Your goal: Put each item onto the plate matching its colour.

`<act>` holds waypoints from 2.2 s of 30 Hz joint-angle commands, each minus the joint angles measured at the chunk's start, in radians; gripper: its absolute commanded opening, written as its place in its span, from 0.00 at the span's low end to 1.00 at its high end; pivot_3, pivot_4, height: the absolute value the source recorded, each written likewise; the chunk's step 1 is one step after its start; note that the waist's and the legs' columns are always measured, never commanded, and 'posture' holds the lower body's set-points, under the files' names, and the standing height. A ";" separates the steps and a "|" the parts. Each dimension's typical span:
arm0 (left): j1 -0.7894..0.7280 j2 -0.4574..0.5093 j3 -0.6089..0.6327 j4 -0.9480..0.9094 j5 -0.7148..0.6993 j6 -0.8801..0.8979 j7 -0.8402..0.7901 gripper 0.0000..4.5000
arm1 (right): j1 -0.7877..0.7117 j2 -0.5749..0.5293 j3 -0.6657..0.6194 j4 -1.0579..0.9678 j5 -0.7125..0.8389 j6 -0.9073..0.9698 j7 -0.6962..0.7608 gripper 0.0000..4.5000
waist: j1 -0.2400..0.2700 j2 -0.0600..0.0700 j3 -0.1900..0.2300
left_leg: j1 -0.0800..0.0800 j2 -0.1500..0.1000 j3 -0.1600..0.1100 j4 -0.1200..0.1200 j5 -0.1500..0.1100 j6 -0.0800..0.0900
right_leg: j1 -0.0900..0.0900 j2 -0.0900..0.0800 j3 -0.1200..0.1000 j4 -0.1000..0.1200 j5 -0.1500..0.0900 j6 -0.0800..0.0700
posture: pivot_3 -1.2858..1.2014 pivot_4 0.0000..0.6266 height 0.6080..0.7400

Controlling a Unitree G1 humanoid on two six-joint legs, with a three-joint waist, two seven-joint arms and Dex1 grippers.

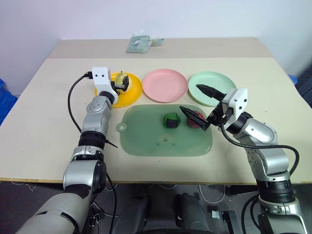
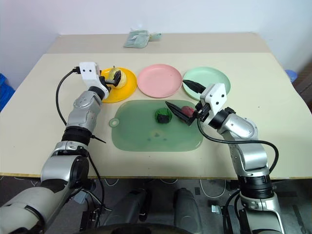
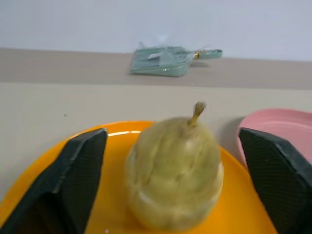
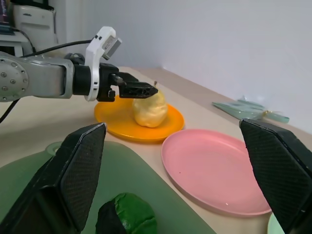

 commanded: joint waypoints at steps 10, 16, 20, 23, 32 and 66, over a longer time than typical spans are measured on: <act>0.401 0.107 -0.051 -0.686 -0.309 0.271 -0.479 0.99 | -0.073 0.015 0.106 -0.010 -0.075 0.173 -0.086 1.00 | -0.021 0.001 0.000 | 0.000 0.000 0.000 0.004 -0.001 0.002 | 0.000 0.001 0.001 0.002 0.001 -0.002 | 0.52 0.24 1.00; 0.512 0.282 -0.067 -0.771 -0.348 0.331 -0.713 0.99 | -0.143 -0.016 0.183 -0.012 -0.109 0.268 -0.046 1.00 | -0.022 0.002 -0.001 | 0.000 0.003 -0.001 0.004 -0.001 0.002 | 0.000 0.004 0.001 0.002 0.003 -0.006 | 0.52 0.24 1.00; 0.590 0.395 -0.082 -0.779 -0.310 0.281 -0.841 0.99 | -0.192 -0.032 0.235 -0.020 -0.135 0.326 -0.022 1.00 | -0.023 0.002 -0.001 | 0.000 0.004 0.000 0.002 -0.001 0.002 | -0.001 0.004 0.001 0.002 0.003 -0.006 | 0.52 0.24 1.00; 0.619 0.420 -0.086 -0.779 -0.291 0.253 -0.869 0.99 | -0.214 -0.035 0.261 -0.022 -0.148 0.362 -0.012 1.00 | -0.017 0.002 -0.001 | 0.000 0.004 -0.001 -0.001 -0.001 0.002 | -0.002 0.004 0.001 0.001 0.003 -0.006 | 0.52 0.24 1.00; 0.676 0.394 -0.088 -0.807 -0.273 0.213 -0.868 0.99 | -0.328 -0.020 0.348 0.058 -0.223 0.483 -0.019 1.00 | -0.019 0.002 -0.001 | 0.000 0.004 0.000 -0.002 -0.001 0.002 | -0.002 0.004 0.001 -0.001 0.003 -0.006 | 0.52 0.24 1.00; 0.750 0.372 -0.069 -0.865 -0.219 0.085 -0.765 1.00 | -0.460 0.039 0.281 0.034 -0.225 0.549 0.089 0.24 | -0.024 0.003 0.000 | 0.000 0.004 0.000 -0.007 0.000 0.001 | -0.004 0.003 0.001 -0.001 0.003 -0.006 | 0.52 0.24 1.00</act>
